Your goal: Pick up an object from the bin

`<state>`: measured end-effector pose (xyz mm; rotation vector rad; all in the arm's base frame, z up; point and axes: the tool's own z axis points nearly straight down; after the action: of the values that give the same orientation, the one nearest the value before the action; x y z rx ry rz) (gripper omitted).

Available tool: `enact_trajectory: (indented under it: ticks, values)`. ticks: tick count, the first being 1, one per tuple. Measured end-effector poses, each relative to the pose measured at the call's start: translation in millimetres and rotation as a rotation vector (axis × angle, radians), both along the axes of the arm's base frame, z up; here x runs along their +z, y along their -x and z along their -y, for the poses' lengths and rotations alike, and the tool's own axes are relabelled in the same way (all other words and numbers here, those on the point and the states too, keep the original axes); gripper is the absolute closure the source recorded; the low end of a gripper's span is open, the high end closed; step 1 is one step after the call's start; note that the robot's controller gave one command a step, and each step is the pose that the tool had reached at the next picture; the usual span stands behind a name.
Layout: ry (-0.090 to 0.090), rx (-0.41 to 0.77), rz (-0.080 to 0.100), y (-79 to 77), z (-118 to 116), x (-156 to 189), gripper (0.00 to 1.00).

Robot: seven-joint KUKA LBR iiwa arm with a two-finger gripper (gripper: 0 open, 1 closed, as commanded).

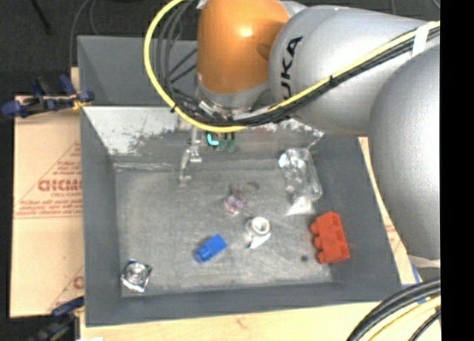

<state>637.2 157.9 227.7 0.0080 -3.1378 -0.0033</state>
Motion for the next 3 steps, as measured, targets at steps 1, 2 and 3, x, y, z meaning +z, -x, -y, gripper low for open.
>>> enact_trajectory:
  ticks: [1,2,3]
  values:
    - [0.001,0.333,0.002,86.4,-38.1,-89.6,0.00]
    - [0.003,0.195,0.002,80.4,30.8,-143.2,0.00]
    - [-0.005,0.453,0.028,96.9,81.1,-150.0,0.00]
